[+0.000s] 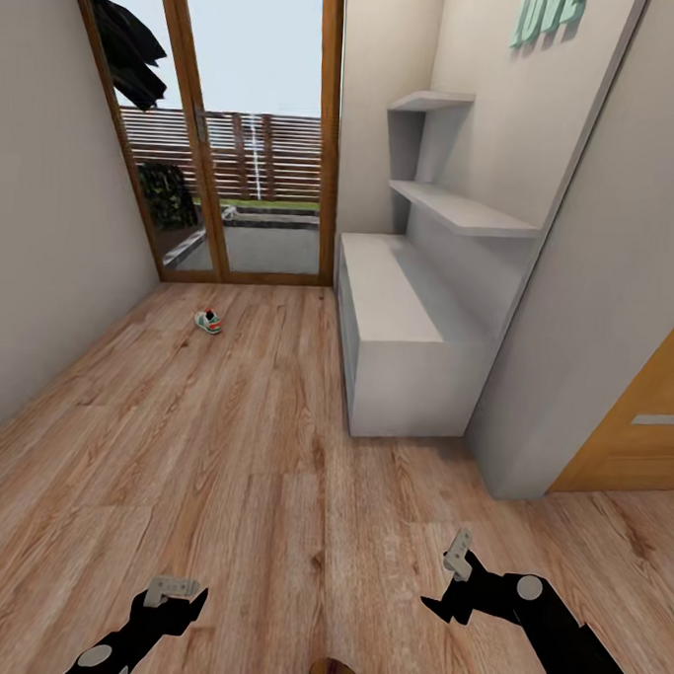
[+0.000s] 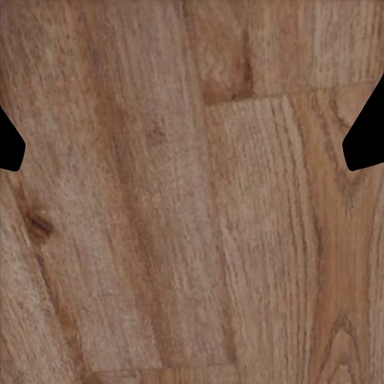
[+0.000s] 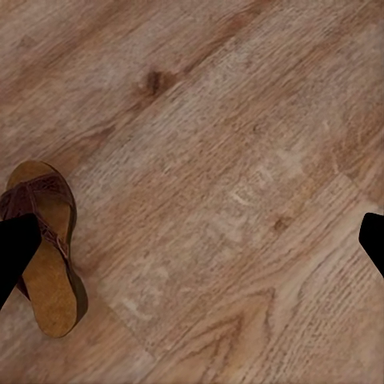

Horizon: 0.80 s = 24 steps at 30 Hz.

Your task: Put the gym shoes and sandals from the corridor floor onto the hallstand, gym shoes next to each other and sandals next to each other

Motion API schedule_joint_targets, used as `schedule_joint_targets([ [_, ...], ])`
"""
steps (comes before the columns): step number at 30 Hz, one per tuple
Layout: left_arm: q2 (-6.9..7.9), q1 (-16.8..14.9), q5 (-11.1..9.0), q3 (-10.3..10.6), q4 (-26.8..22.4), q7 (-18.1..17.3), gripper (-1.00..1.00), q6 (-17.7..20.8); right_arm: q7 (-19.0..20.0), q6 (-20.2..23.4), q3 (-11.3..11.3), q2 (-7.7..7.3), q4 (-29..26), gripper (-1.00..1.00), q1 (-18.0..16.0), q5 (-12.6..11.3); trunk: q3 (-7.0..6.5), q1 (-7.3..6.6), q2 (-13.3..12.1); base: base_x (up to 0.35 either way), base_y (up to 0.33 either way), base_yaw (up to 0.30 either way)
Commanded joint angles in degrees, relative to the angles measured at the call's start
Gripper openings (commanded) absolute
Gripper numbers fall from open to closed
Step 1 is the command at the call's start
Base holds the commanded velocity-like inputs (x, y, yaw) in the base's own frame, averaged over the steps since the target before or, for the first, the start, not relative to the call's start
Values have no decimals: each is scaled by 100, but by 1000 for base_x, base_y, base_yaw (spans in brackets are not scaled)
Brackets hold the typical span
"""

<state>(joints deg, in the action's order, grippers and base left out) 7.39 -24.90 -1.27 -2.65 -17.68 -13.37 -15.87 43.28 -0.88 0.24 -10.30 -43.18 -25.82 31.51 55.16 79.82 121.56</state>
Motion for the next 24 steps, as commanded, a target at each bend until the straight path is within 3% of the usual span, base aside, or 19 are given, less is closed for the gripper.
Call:
schedule_joint_targets([
  [1, -1, -4, -13, -27, 4, -44, 100, -8, 15, -9, 2, -1, -7, 100, -2, 39, 5, -1, 2, 4, 0, 0],
  [10, -1, -6, -14, -21, -1, -45, 100, -15, 14, -10, -4, 8, 31, 100, -2, 39, 5, -1, 2, 1, 0, 0],
  [16, -1, -33, -14, -24, -5, -40, 100, -8, 8, -24, -5, 22, 345, 100, -2, 39, 5, -1, 2, 0, 0, 0],
  [24, 2, -124, -14, -25, -39, -43, 100, 45, 6, -34, -6, 28, 784, 100, -2, 39, 148, 175, 323, 0, 0, 0],
])
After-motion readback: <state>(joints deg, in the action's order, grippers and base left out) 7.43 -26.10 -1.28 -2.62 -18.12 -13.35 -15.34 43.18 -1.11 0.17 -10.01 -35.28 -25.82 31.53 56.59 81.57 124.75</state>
